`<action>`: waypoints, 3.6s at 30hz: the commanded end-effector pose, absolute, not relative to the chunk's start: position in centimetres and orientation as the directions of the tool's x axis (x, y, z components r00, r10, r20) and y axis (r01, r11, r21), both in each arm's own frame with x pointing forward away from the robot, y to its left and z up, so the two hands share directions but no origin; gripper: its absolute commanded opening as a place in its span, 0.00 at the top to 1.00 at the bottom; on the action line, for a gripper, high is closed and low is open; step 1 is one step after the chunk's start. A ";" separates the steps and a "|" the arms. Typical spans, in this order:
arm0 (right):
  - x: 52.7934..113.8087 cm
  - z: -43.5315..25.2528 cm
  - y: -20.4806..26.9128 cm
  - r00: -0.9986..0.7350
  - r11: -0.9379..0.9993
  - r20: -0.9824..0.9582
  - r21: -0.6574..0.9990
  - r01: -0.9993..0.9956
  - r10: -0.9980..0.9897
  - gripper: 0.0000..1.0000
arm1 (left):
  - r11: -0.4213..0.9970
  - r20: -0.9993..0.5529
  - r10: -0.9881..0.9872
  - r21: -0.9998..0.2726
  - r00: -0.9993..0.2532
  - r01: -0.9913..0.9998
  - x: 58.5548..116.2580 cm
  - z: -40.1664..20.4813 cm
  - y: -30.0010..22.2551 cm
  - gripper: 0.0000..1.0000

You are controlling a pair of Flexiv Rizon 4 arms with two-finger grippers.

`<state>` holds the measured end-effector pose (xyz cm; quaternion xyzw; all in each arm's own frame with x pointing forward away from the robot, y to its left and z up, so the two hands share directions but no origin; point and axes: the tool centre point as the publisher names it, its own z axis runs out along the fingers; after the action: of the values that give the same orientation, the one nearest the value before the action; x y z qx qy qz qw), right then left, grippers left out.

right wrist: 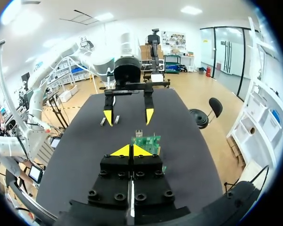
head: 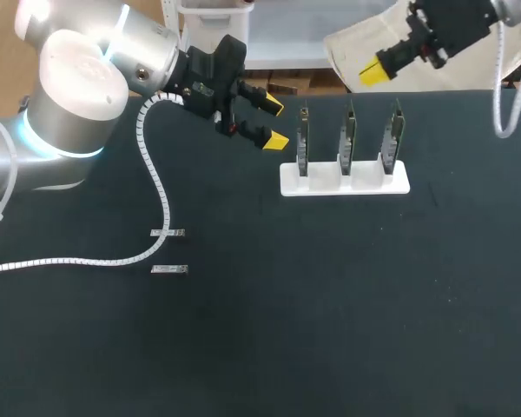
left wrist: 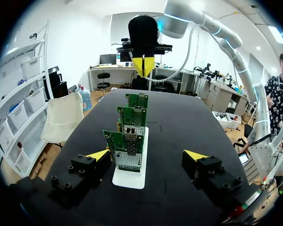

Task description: Pick up the optical module with the left hand, and insert it into the network port with the right hand.

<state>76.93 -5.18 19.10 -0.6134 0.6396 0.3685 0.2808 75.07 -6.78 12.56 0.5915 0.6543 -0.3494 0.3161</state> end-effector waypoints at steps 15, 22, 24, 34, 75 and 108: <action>75.9 16.9 -7.3 -0.103 0.027 -0.817 0.107 -0.994 -0.567 1.00 | 0.056 -0.823 0.558 -0.086 -0.103 0.995 75.2 12.6 -6.9 0.00; 76.2 16.6 -7.2 -0.108 0.021 -0.820 0.116 -0.993 -0.562 1.00 | 0.056 -0.823 0.558 -0.086 -0.103 0.995 75.2 12.6 -6.9 0.00; 76.2 16.4 -7.2 -0.104 0.018 -0.817 0.114 -0.993 -0.567 1.00 | 0.056 -0.823 0.558 -0.086 -0.103 0.995 75.2 12.6 -6.9 0.00; 76.7 15.7 -7.1 -0.114 0.003 -0.811 0.137 -0.991 -0.574 1.00 | 0.056 -0.823 0.558 -0.086 -0.103 0.995 75.2 12.6 -6.9 0.00; 76.3 15.3 -6.8 -0.091 -0.043 -0.802 0.145 -0.989 -0.590 0.00 | 0.056 -0.823 0.558 -0.086 -0.103 0.995 75.2 12.6 -6.9 0.00; 76.3 15.3 -6.8 -0.091 -0.043 -0.802 0.145 -0.989 -0.590 0.00 | 0.051 -0.399 0.916 -0.014 -0.052 0.999 68.4 13.1 4.3 0.00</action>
<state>76.31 -6.80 15.35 -0.6187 0.6385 0.3724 0.2663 69.72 3.01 12.62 0.6754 0.7010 -0.1642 0.1600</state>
